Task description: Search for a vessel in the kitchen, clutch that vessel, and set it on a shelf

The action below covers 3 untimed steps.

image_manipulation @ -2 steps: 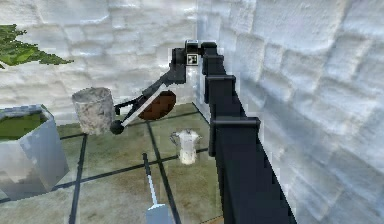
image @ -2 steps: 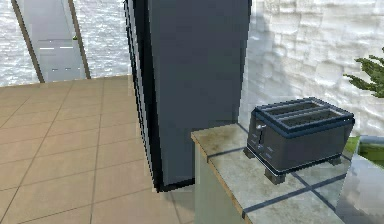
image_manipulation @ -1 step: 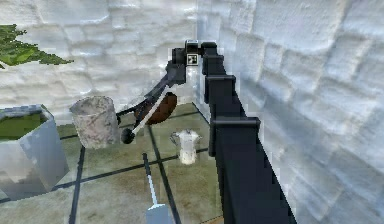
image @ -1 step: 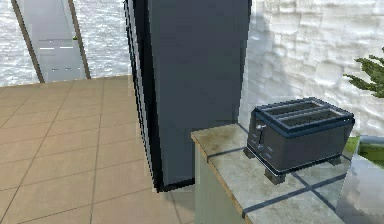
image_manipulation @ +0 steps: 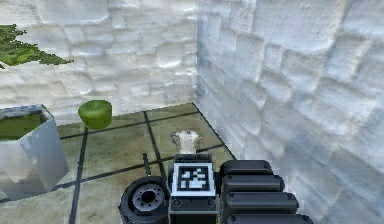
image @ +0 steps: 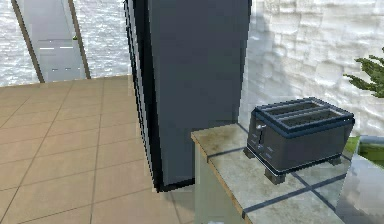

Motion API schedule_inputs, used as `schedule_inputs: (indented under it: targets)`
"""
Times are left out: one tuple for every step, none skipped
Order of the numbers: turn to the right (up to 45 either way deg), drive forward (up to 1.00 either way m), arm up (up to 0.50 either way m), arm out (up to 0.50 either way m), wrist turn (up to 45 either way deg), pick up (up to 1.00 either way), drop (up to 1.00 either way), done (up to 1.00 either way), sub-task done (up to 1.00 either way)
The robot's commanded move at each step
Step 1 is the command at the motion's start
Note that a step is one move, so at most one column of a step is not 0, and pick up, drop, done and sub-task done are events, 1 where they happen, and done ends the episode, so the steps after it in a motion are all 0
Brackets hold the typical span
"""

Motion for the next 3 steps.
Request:
schedule_inputs:
  targets:
    - [-45.0, 0.00, 0.00, 0.00, 0.0, 0.00, 0.00, 0.00, 0.00]
    - [-27.0, 0.00, 0.00, 0.00, 0.0, 0.00, 0.00, 0.00, 0.00]
    - [0.0, 0.25, 0.00, 0.00, 0.0, 0.00, 0.00, 0.00, 0.00]
